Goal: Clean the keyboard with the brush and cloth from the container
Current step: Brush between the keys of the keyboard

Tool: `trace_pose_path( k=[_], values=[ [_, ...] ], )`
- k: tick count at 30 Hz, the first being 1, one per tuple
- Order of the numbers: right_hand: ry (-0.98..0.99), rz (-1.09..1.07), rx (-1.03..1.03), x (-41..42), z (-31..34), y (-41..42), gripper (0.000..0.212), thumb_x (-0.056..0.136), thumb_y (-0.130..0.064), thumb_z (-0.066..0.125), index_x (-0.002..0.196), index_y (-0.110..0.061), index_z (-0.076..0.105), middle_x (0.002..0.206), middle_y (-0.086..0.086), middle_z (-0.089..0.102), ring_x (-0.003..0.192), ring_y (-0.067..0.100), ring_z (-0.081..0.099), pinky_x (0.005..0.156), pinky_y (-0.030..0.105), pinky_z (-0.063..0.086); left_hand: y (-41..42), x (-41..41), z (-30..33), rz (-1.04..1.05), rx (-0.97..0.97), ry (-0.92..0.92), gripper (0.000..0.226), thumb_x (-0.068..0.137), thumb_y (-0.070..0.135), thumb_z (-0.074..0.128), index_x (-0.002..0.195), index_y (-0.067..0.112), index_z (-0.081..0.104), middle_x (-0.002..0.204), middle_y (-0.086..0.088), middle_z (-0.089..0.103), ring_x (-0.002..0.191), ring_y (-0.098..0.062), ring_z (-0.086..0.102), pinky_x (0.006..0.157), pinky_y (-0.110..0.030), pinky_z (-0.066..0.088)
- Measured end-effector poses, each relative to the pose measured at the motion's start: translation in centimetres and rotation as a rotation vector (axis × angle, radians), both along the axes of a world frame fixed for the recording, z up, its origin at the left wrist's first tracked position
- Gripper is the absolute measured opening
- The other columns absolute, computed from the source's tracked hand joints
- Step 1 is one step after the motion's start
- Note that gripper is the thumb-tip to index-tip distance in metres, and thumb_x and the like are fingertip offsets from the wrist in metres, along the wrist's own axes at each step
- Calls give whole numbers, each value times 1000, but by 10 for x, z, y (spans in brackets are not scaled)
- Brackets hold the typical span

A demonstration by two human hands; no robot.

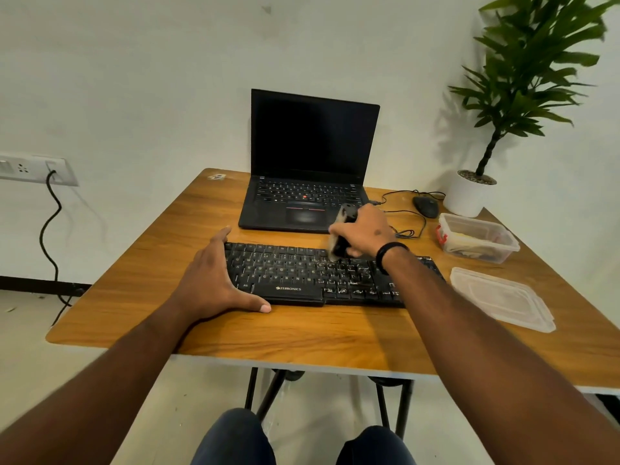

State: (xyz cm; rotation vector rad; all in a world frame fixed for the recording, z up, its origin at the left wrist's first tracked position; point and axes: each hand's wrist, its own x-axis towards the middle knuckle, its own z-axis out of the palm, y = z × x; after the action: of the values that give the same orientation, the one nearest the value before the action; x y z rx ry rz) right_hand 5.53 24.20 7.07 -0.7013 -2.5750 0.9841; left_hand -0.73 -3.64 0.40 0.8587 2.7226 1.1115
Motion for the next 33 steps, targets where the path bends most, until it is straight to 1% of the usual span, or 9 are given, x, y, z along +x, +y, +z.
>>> trace_pose_path(
  k=[3, 6, 10, 15, 17, 20, 23, 27, 33],
  values=[
    [-32, -131, 168, 6, 3, 23, 23, 81, -28, 73, 84, -6, 66, 77, 6, 65, 76, 23, 64, 60, 30, 51, -1, -2, -2, 10, 8, -9, 166, 19, 83, 84, 156, 29, 7, 158, -8, 32, 142, -27, 34, 116, -47, 34],
    [-15, -99, 103, 6, 0, 22, 24, 83, -28, 74, 89, -5, 67, 83, 8, 69, 80, 24, 69, 66, 33, 58, -1, -3, -2, 8, 19, -19, 167, 17, 82, 84, 155, 31, 8, 157, -8, 33, 141, -27, 36, 115, -47, 35],
    [38, 18, 94, -3, -7, -7, 33, 86, -30, 74, 105, -5, 64, 95, 5, 65, 84, 19, 64, 63, 21, 55, 0, -3, -2, 1, 28, -24, 166, 17, 81, 85, 155, 31, 9, 156, -8, 34, 140, -26, 36, 114, -45, 35],
    [2, 209, 77, -12, -2, -25, 20, 86, -29, 75, 80, -16, 61, 88, 4, 66, 85, 21, 67, 74, 34, 61, -1, -2, -2, 2, 26, -25, 165, 16, 81, 85, 155, 30, 10, 156, -7, 34, 140, -26, 37, 114, -45, 35],
    [-25, 275, 73, -9, 1, -22, 19, 85, -28, 76, 83, -17, 61, 86, 1, 65, 83, 17, 65, 67, 28, 57, 0, -2, -2, 5, 24, -23, 166, 16, 81, 85, 155, 30, 10, 157, -7, 34, 141, -27, 36, 115, -47, 35],
    [-83, 318, 67, 0, 8, -6, 16, 85, -24, 76, 89, -19, 61, 83, -6, 61, 74, 7, 58, 58, 16, 41, 1, -1, -1, 9, 21, -20, 166, 16, 83, 84, 155, 30, 10, 156, -8, 34, 140, -27, 37, 115, -47, 35],
    [-158, 288, 125, 7, 16, 15, 19, 82, -23, 79, 88, -18, 61, 81, -4, 62, 75, 13, 59, 59, 20, 40, 0, -1, -2, 15, 17, -11, 167, 15, 85, 83, 155, 30, 10, 156, -8, 35, 140, -28, 37, 114, -48, 36],
    [-247, 188, 303, 16, 25, 38, 24, 78, -17, 81, 94, -9, 66, 91, 6, 66, 81, 20, 60, 67, 30, 52, 0, -2, -3, 16, 15, -4, 165, 16, 84, 84, 154, 30, 10, 155, -9, 36, 139, -28, 38, 114, -47, 37],
    [-115, 291, 218, 6, 17, 19, 24, 77, -20, 84, 88, -20, 62, 82, -5, 62, 78, 12, 59, 60, 20, 41, 1, -1, -2, 12, 21, -5, 166, 15, 84, 82, 155, 28, 11, 155, -10, 36, 139, -28, 38, 114, -47, 36]
  ],
)
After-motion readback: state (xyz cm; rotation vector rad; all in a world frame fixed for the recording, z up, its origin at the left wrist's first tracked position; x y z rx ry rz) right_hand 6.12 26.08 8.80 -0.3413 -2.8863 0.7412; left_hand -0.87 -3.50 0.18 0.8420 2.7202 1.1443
